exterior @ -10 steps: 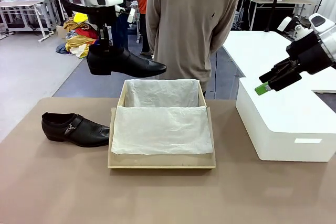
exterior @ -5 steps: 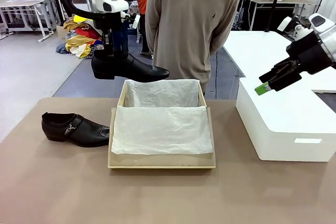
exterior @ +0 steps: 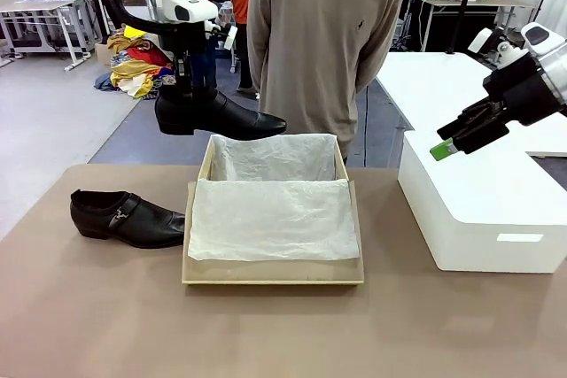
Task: Pack the shoes into the box.
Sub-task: Place one shoe of the Shoes into the Shoes Box.
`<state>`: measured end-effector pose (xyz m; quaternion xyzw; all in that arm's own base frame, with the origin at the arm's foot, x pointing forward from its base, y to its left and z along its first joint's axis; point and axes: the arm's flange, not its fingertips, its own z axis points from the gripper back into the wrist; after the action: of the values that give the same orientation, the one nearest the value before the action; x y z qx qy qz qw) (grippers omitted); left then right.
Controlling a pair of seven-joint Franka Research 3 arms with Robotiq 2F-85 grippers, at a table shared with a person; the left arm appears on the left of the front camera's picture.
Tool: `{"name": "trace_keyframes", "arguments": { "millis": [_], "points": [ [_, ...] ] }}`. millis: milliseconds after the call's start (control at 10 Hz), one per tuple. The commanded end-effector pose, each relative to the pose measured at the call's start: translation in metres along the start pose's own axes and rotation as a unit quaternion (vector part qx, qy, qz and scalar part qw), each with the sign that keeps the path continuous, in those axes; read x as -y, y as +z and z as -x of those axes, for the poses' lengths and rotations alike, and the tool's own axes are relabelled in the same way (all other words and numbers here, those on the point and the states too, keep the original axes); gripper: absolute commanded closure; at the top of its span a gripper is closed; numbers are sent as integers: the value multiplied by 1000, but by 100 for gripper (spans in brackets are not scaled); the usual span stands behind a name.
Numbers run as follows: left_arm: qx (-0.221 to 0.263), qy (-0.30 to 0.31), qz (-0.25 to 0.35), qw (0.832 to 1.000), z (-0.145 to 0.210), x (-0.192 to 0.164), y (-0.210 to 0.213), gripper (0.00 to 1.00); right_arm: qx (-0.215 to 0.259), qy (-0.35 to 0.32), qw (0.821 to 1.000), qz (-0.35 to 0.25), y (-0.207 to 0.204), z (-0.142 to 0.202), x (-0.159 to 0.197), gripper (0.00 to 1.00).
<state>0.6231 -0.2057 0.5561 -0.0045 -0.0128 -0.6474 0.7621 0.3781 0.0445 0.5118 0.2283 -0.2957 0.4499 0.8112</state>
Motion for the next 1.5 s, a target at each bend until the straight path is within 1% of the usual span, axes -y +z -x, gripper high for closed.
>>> {"name": "trace_keyframes", "arguments": {
  "millis": [0,400,800,1200,1300,1400],
  "points": [
    [-4,-4,-6,1000,-16,-2,6,100,16,11,1000,-7,-2,0,3,0],
    [-10,10,-3,1000,-68,-5,0,100,16,11,1000,-7,-2,0,3,0],
    [0,-12,-22,1000,-108,-17,-19,100,16,11,1000,-7,-2,0,3,0],
    [1,-28,-32,999,-116,-30,-54,100,16,11,1000,-7,-2,0,3,0],
    [7,-26,-24,999,-115,-31,-61,100,16,11,1000,-7,-2,0,3,0],
    [8,-12,-12,1000,-115,-33,-67,100,16,11,1000,-7,-2,0,3,0]
  ]
}}
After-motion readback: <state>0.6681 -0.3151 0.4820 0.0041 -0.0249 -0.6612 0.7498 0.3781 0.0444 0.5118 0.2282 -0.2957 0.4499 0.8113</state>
